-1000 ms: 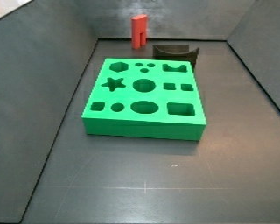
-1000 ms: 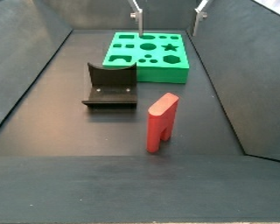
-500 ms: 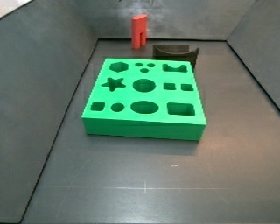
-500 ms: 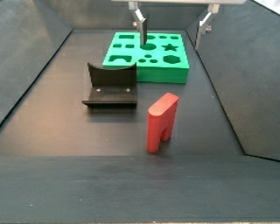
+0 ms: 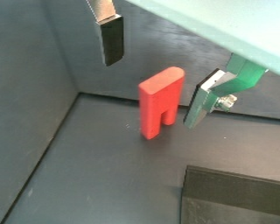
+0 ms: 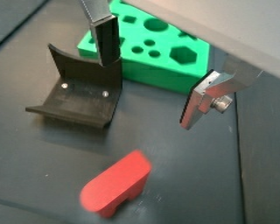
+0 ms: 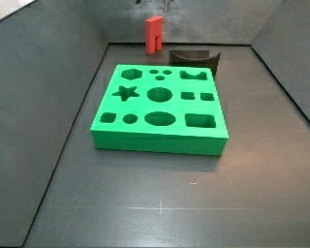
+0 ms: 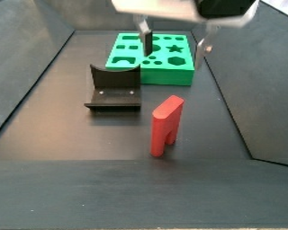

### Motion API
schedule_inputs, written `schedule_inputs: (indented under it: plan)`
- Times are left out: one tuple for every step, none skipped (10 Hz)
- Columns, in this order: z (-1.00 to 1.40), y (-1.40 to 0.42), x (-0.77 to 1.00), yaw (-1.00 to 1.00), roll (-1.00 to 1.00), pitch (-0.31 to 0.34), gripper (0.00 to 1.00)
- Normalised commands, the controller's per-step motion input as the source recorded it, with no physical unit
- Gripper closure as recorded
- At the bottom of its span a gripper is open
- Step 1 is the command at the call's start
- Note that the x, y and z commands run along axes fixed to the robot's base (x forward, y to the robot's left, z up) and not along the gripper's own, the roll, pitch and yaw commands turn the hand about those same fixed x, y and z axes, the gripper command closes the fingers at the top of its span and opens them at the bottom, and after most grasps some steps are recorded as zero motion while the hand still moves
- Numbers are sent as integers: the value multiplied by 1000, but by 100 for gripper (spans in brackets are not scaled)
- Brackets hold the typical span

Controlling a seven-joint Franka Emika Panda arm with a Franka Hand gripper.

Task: Pick up the square-circle object. Move up. Move to above the board. Insert the square-circle object.
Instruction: Pick up the square-circle object.

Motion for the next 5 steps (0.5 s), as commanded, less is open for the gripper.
schedule_inputs:
  plan:
    - [-397,449,160,-566,0,76,0]
    - [-411,446,160,-554,-6,67,0]
    - [-383,414,200,-580,-13,50,0]
    - [-383,369,177,-614,-29,31,0]
    - [-386,363,129,-614,-40,26,0]
